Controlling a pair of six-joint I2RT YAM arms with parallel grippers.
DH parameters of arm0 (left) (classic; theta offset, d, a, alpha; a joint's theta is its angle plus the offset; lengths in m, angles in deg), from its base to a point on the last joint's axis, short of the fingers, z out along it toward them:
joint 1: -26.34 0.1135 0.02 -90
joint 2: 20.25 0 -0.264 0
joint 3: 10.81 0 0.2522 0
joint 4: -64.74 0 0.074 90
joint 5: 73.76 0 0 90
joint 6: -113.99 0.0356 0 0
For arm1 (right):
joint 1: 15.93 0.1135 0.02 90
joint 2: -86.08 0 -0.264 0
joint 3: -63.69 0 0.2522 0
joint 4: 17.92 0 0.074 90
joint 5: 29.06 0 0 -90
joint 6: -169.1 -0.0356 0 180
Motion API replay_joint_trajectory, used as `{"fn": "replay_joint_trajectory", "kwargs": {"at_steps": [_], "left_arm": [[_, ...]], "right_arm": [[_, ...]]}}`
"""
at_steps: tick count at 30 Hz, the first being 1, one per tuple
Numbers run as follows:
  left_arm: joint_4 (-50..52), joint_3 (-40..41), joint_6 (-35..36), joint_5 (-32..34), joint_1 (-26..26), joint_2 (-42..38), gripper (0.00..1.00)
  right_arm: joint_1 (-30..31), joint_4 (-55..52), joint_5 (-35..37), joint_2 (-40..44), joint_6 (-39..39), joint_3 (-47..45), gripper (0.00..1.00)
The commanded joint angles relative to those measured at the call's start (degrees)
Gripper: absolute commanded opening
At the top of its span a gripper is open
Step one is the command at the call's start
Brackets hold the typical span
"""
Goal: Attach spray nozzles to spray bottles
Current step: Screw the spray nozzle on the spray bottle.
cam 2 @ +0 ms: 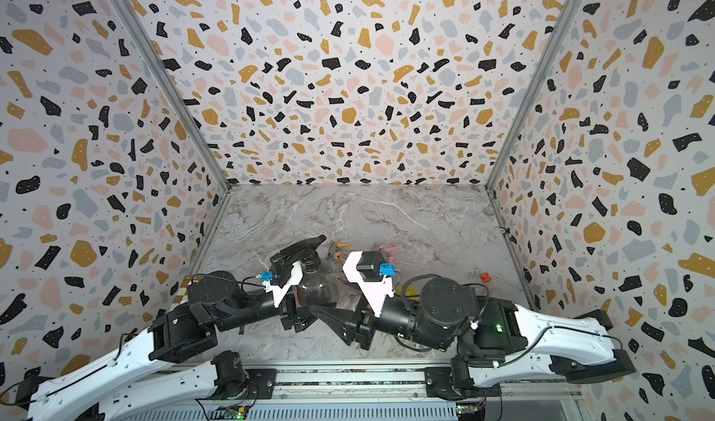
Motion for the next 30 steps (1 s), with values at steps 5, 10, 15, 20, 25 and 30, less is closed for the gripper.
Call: {"fn": "replay_joint_trajectory", "kwargs": {"at_steps": [5, 10, 15, 20, 25, 30], "left_arm": [[-2.4, -1.3, 1.6, -13.7, 0.3, -0.9, 0.00], [-1.4, -2.1, 1.6, -17.7, 0.3, -0.3, 0.00], [-0.6, -2.2, 1.6, -18.1, 0.3, -0.1, 0.00], [-0.5, -2.1, 1.8, -17.8, 0.3, -0.1, 0.00], [-0.4, -2.2, 2.0, -17.5, 0.3, 0.0, 0.00], [-0.4, -2.3, 2.0, -16.7, 0.3, -0.1, 0.00]], "right_arm": [[-17.8, -2.1, -34.4, -1.2, 0.9, 3.5, 0.65], [-21.2, -1.3, -42.0, -3.5, 1.5, 5.7, 0.65], [-21.2, 0.1, -44.6, -4.8, 1.2, 6.8, 0.62], [-21.2, 0.9, -45.3, -5.9, 0.5, 7.2, 0.58], [-21.2, 0.4, -44.7, -7.1, 0.1, 8.1, 0.50], [-21.2, 0.3, -44.0, -7.9, -0.6, 8.2, 0.41]]}}
